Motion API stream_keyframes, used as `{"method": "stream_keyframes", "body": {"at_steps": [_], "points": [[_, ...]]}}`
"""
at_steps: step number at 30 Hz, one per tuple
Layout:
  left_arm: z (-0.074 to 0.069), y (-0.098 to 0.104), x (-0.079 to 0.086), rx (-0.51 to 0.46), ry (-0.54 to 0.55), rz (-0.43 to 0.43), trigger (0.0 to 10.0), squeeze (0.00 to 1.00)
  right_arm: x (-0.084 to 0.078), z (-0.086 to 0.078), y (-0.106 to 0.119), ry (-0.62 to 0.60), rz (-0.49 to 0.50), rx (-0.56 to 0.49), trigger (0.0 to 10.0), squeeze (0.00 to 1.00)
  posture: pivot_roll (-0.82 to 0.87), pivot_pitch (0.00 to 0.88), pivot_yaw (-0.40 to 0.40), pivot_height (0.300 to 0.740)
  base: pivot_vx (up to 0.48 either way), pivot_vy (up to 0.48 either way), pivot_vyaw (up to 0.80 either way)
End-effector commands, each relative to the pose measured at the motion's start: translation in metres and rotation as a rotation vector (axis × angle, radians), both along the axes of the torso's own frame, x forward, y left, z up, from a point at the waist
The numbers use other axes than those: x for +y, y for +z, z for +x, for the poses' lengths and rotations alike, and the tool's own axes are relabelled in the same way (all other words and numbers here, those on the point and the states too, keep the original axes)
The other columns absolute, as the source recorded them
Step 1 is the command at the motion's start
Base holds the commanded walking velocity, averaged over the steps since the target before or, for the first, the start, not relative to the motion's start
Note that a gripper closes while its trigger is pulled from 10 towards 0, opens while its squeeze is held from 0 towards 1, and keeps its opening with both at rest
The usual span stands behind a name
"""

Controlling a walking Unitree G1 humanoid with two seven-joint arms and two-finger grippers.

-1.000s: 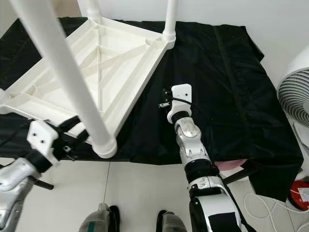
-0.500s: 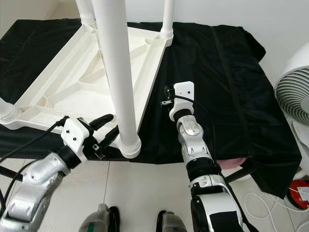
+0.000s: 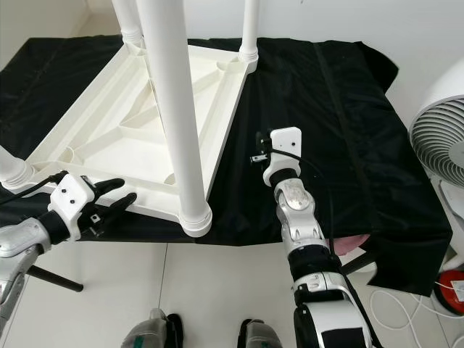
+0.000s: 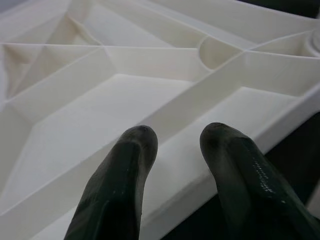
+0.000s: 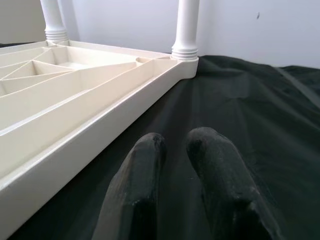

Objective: Building children table

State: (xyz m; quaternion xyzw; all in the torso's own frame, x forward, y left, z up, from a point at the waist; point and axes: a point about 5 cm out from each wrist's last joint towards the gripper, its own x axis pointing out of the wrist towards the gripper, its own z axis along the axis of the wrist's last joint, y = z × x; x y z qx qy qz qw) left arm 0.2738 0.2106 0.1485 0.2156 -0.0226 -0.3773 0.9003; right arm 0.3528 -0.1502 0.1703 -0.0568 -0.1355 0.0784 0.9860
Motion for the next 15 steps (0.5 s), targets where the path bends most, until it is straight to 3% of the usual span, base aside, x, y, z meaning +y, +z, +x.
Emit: {"method": "stream_keyframes", "body": {"at_steps": [1, 4, 5, 8, 11, 12, 13, 14, 15], "points": [[-0.002, -0.004, 0.006, 0.045, -0.060, -0.003, 10.0, 0.00, -0.005, -0.004, -0.005, -0.018, -0.005, 0.015, 10.0, 0.00, -0.04, 0.111, 0.080, 0.740, 0.000, 0.000, 0.00], [-0.002, -0.006, 0.008, 0.082, -0.104, -0.014, 10.0, 0.00, -0.009, -0.005, -0.006, -0.033, -0.012, 0.015, 10.0, 0.00, -0.06, 0.108, 0.091, 0.740, 0.000, 0.000, 0.00], [-0.005, -0.013, 0.006, 0.172, -0.160, -0.015, 10.0, 1.00, -0.012, -0.006, -0.006, -0.041, -0.013, 0.014, 10.0, 0.00, -0.06, 0.108, 0.091, 0.740, 0.000, 0.000, 0.00], [-0.010, -0.018, 0.003, 0.235, -0.239, -0.006, 10.0, 1.00, -0.015, -0.008, -0.006, -0.050, -0.018, 0.015, 10.0, 0.00, -0.06, 0.108, 0.091, 0.740, 0.000, 0.000, 0.00], [-0.011, -0.024, 0.000, 0.243, -0.272, 0.058, 10.0, 1.00, -0.016, -0.009, -0.007, -0.055, -0.021, 0.015, 10.0, 0.00, -0.06, 0.108, 0.091, 0.740, 0.000, 0.000, 0.00], [-0.008, -0.026, -0.001, 0.237, -0.261, 0.074, 10.0, 0.57, -0.016, -0.009, -0.007, -0.056, -0.021, 0.016, 10.0, 0.00, -0.08, 0.099, 0.107, 0.740, 0.000, 0.000, 0.00], [-0.008, -0.026, -0.001, 0.237, -0.261, 0.074, 10.0, 0.57, -0.016, -0.009, -0.007, -0.056, -0.021, 0.016, 10.0, 0.00, -0.08, 0.099, 0.107, 0.740, 0.000, 0.000, 0.00], [-0.005, -0.028, -0.001, 0.225, -0.250, 0.094, 10.0, 0.00, -0.017, -0.009, -0.007, -0.058, -0.021, 0.016, 10.0, 0.00, -0.08, 0.099, 0.107, 0.740, 0.000, 0.000, 0.00], [-0.001, -0.029, 0.000, 0.220, -0.234, 0.105, 10.0, 0.00, -0.017, -0.010, -0.007, -0.060, -0.020, 0.016, 10.0, 0.00, -0.08, 0.099, 0.107, 0.740, 0.000, 0.000, 0.00]]}}
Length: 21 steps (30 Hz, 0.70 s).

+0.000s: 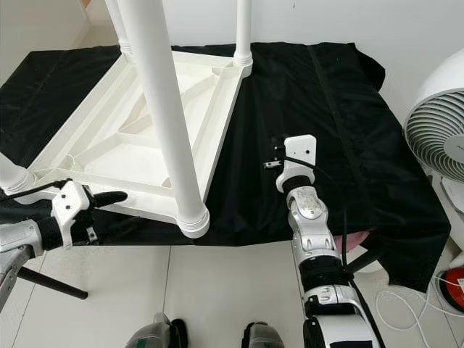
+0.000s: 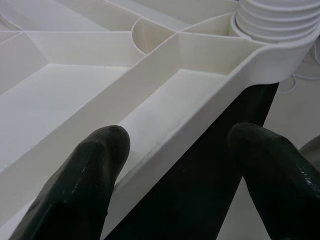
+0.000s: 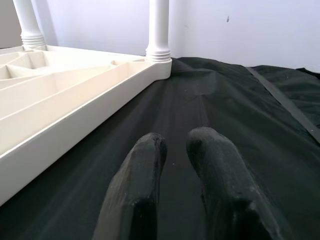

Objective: Building children table

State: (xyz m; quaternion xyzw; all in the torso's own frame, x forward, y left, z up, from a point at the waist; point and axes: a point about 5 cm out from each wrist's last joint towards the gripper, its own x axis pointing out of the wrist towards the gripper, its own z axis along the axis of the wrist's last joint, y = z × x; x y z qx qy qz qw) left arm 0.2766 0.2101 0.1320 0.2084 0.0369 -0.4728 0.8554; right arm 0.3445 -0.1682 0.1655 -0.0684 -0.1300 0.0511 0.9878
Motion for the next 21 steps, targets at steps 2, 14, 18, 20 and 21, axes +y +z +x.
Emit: {"method": "stream_keyframes", "body": {"at_steps": [2, 14, 18, 20, 21], "points": [[-0.002, -0.013, 0.001, 0.062, -0.045, 0.059, 10.0, 0.00, 0.001, -0.001, -0.002, -0.003, -0.004, 0.009, 10.0, 0.00, -0.08, 0.099, 0.107, 0.740, 0.000, 0.000, 0.00], [0.022, -0.025, -0.007, 0.095, -0.062, 0.248, 10.0, 0.00, 0.005, -0.001, 0.000, 0.000, 0.000, 0.006, 10.0, 0.00, -0.09, 0.076, 0.120, 0.740, 0.000, 0.000, 0.00], [0.024, -0.026, -0.009, 0.115, -0.095, 0.245, 10.0, 0.00, 0.004, -0.003, -0.001, -0.006, 0.000, 0.007, 10.0, 0.00, -0.10, 0.073, 0.123, 0.740, 0.000, 0.000, 0.00], [0.024, -0.026, -0.010, 0.119, -0.105, 0.240, 10.0, 0.00, 0.003, -0.003, -0.002, -0.008, 0.000, 0.008, 10.0, 0.00, -0.10, 0.073, 0.123, 0.740, 0.000, 0.000, 0.00], [0.024, -0.026, -0.010, 0.119, -0.105, 0.240, 10.0, 0.00, 0.003, -0.003, -0.002, -0.008, 0.000, 0.008, 10.0, 0.00, -0.10, 0.073, 0.123, 0.740, 0.000, 0.000, 0.00]]}}
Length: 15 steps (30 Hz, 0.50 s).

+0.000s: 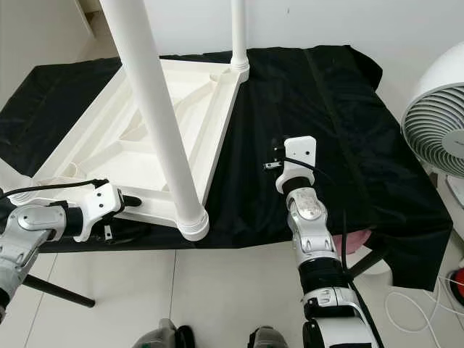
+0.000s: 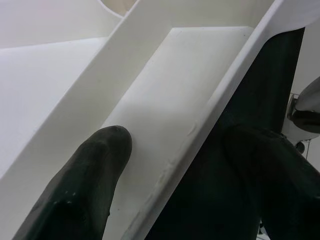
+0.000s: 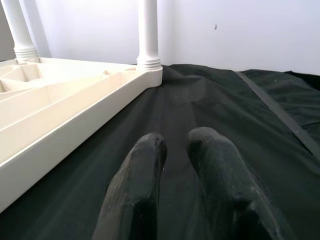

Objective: Building children table

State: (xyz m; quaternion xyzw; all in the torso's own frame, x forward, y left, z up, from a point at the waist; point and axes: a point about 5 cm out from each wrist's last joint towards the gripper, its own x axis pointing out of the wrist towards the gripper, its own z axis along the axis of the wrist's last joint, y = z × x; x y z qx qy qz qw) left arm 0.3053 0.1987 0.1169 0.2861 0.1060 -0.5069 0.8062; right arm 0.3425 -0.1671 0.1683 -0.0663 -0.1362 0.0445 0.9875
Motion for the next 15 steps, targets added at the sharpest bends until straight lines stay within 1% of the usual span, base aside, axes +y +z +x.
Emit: {"method": "stream_keyframes", "body": {"at_steps": [1, 2, 3, 4, 5, 6, 8, 9, 10, 15], "points": [[-0.0038, -0.0101, 0.0012, 0.061, -0.018, 0.017, 10.0, 0.00, 0.0024, -0.0022, -0.0055, 0.003, -0.006, 0.023, 10.0, 0.00, -0.10, 0.071, 0.125, 0.740, 0.000, 0.000, 0.00], [-0.0038, -0.0101, 0.0012, 0.061, -0.018, 0.017, 10.0, 0.00, 0.0024, -0.0022, -0.0055, 0.003, -0.006, 0.023, 10.0, 0.00, -0.10, 0.071, 0.125, 0.740, 0.000, 0.000, 0.00], [-0.0022, -0.0084, 0.0009, 0.067, -0.012, -0.007, 8.3, 0.00, 0.0026, -0.0029, -0.0064, 0.003, -0.006, 0.025, 10.0, 0.00, -0.10, 0.068, 0.124, 0.740, 0.000, 0.000, 0.00], [-0.0011, -0.0062, 0.0005, 0.074, -0.007, -0.037, 4.9, 0.00, 0.0029, -0.0033, -0.0072, 0.003, -0.006, 0.027, 10.0, 0.00, -0.10, 0.066, 0.125, 0.740, 0.000, 0.000, 0.00], [-0.0012, -0.0043, 0.0000, 0.083, -0.008, -0.066, 3.5, 0.00, 0.0034, -0.0036, -0.0079, 0.003, -0.005, 0.029, 10.0, 0.00, -0.10, 0.063, 0.124, 0.740, 0.000, 0.000, 0.00], [-0.0012, -0.0032, -0.0004, 0.087, -0.014, -0.081, 2.9, 0.00, 0.0038, -0.0036, -0.0083, 0.003, -0.004, 0.031, 10.0, 0.00, -0.10, 0.063, 0.124, 0.740, 0.000, 0.000, 0.00], [-0.0012, -0.0032, -0.0004, 0.087, -0.014, -0.081, 2.9, 0.00, 0.0038, -0.0036, -0.0083, 0.003, -0.004, 0.031, 10.0, 0.00, -0.10, 0.063, 0.124, 0.740, 0.000, 0.000, 0.00], [-0.0015, -0.0028, -0.0005, 0.089, -0.016, -0.090, 0.0, 0.00, 0.0043, -0.0033, -0.0087, 0.004, -0.004, 0.032, 10.0, 0.00, -0.10, 0.061, 0.124, 0.740, 0.000, 0.000, 0.00], [-0.0027, -0.0026, -0.0009, 0.096, -0.018, -0.111, 0.0, 0.00, 0.0053, -0.0028, -0.0088, 0.007, -0.004, 0.033, 10.0, 0.00, -0.10, 0.057, 0.124, 0.740, 0.000, 0.000, 0.00], [-0.0038, -0.0025, -0.0017, 0.101, -0.022, -0.129, 0.0, 0.00, 0.0063, -0.0025, -0.0087, 0.009, -0.003, 0.033, 10.0, 0.00, -0.09, 0.054, 0.123, 0.740, 0.000, 0.000, 0.00]]}}
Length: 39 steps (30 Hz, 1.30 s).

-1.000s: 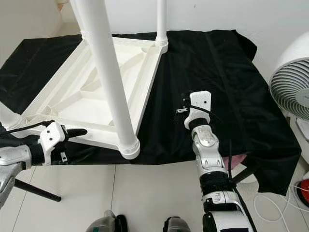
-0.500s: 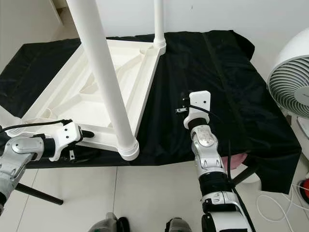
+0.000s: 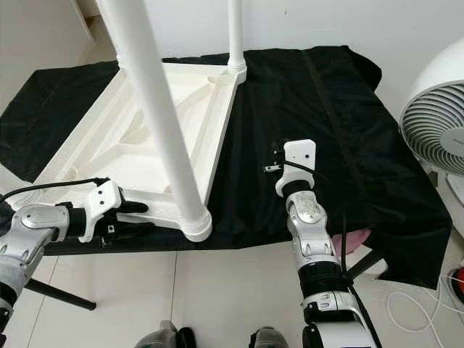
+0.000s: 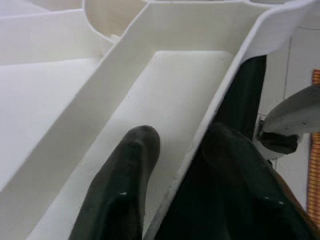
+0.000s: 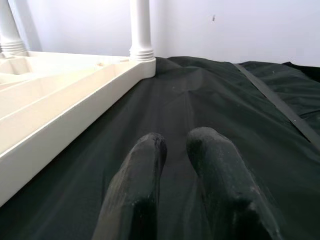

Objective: Building children table

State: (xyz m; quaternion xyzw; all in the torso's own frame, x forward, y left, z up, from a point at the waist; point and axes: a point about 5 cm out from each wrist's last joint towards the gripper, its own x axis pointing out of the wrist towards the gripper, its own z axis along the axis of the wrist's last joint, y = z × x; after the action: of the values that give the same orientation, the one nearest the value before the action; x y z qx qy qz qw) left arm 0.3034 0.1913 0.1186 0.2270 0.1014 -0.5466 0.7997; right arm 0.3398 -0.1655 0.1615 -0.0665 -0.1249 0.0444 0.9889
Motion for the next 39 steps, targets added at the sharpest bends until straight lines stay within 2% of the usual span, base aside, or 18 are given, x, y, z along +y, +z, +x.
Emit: {"method": "stream_keyframes", "body": {"at_steps": [1, 10, 15, 21, 26, 30, 34, 39], "points": [[-0.002, -0.004, 0.006, 0.027, 0.039, -0.022, 0.0, 0.00, 0.005, 0.000, -0.002, 0.011, -0.002, 0.011, 10.0, 0.00, -0.09, 0.054, 0.123, 0.740, 0.000, 0.000, 0.00], [-0.005, -0.010, 0.001, 0.023, 0.099, -0.101, 0.0, 0.00, 0.007, 0.000, -0.002, 0.015, 0.001, 0.013, 10.0, 0.00, -0.10, 0.044, 0.124, 0.740, 0.000, 0.000, 0.00], [-0.004, -0.014, -0.007, 0.002, 0.162, -0.143, 0.0, 0.00, 0.009, 0.000, -0.003, 0.016, 0.006, 0.013, 10.0, 0.00, -0.10, 0.041, 0.124, 0.740, 0.000, 0.000, 0.00], [0.005, -0.020, -0.031, -0.036, 0.288, -0.227, 0.0, 0.00, 0.008, -0.001, 0.004, 0.010, 0.057, -0.020, 10.0, 0.00, -0.10, 0.042, 0.118, 0.740, 0.000, 0.000, 0.00], [0.016, -0.014, -0.048, -0.071, 0.354, -0.281, 0.0, 0.00, 0.006, -0.003, 0.004, 0.011, 0.059, -0.026, 10.0, 0.00, -0.10, 0.042, 0.118, 0.740, 0.000, 0.000, 0.00], [0.021, -0.011, -0.052, -0.079, 0.376, -0.297, 0.0, 0.00, 0.005, -0.005, 0.003, 0.008, 0.056, -0.025, 10.0, 0.00, -0.10, 0.046, 0.117, 0.740, 0.000, 0.000, 0.00], [0.032, -0.009, -0.061, -0.098, 0.446, -0.276, 0.0, 0.00, 0.000, -0.011, 0.002, -0.012, 0.049, -0.025, 10.0, 0.00, -0.12, 0.064, 0.129, 0.740, 0.000, 0.000, 0.00], [0.038, -0.009, -0.060, -0.109, 0.497, -0.260, 0.0, 0.00, -0.004, -0.014, 0.001, -0.021, 0.048, -0.019, 10.0, 0.00, -0.12, 0.074, 0.134, 0.740, 0.000, 0.000, 0.00]]}}
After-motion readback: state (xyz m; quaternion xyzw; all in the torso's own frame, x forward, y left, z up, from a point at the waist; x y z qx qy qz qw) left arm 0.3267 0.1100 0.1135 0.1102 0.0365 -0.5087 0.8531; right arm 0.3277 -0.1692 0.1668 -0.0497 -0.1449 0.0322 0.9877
